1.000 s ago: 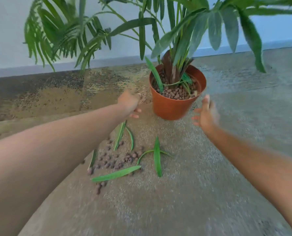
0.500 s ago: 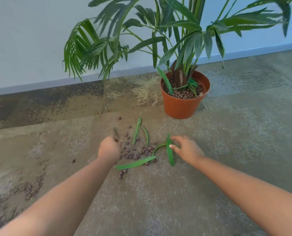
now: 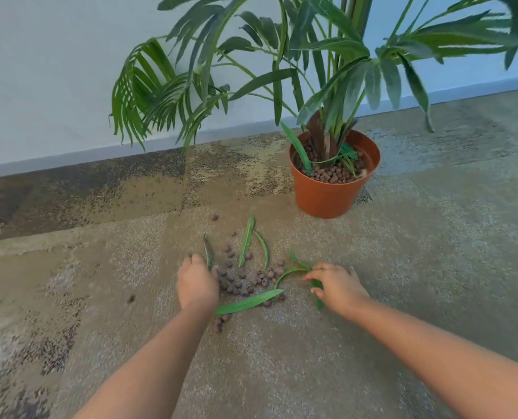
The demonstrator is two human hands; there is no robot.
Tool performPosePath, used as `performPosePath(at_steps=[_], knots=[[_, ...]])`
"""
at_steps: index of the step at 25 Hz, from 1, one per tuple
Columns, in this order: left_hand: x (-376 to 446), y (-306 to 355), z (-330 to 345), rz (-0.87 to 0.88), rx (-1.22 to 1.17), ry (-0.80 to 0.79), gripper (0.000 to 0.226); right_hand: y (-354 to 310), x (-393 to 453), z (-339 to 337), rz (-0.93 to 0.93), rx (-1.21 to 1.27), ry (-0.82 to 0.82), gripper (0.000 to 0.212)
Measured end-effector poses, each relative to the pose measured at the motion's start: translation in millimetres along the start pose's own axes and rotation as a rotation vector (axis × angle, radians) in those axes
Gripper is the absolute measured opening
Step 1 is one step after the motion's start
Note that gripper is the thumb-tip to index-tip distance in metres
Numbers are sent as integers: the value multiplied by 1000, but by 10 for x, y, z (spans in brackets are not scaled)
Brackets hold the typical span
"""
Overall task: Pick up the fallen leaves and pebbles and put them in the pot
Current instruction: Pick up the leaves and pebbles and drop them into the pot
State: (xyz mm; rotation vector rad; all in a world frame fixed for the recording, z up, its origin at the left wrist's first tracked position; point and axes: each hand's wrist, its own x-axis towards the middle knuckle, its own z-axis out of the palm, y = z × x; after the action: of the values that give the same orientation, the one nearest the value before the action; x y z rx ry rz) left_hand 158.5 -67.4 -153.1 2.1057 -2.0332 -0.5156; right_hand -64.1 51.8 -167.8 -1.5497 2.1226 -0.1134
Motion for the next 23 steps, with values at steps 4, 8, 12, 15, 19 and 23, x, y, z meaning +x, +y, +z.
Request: performPosePath(at_steps=[4,8,12,15,19,23], knots=[[265,-74,-68,64,-15,67,25,105,62,-117,-26,113,100,37],[296,3,-44,160,-8,-17,28,162,-20,64,41,300,267,32],[774,244,-279,256,22,-15,44,-51,332,-145,13,448,329,26],[996,300,-226,233,129,-44,55,-96,510,-198,-20,556,301,27],[1264,313,-88,384,404,-162,79,25,591,-189,-60,524,261,29],[1425,431,69,426,498,-110,52,95,609,-161,-223,311,197,22]])
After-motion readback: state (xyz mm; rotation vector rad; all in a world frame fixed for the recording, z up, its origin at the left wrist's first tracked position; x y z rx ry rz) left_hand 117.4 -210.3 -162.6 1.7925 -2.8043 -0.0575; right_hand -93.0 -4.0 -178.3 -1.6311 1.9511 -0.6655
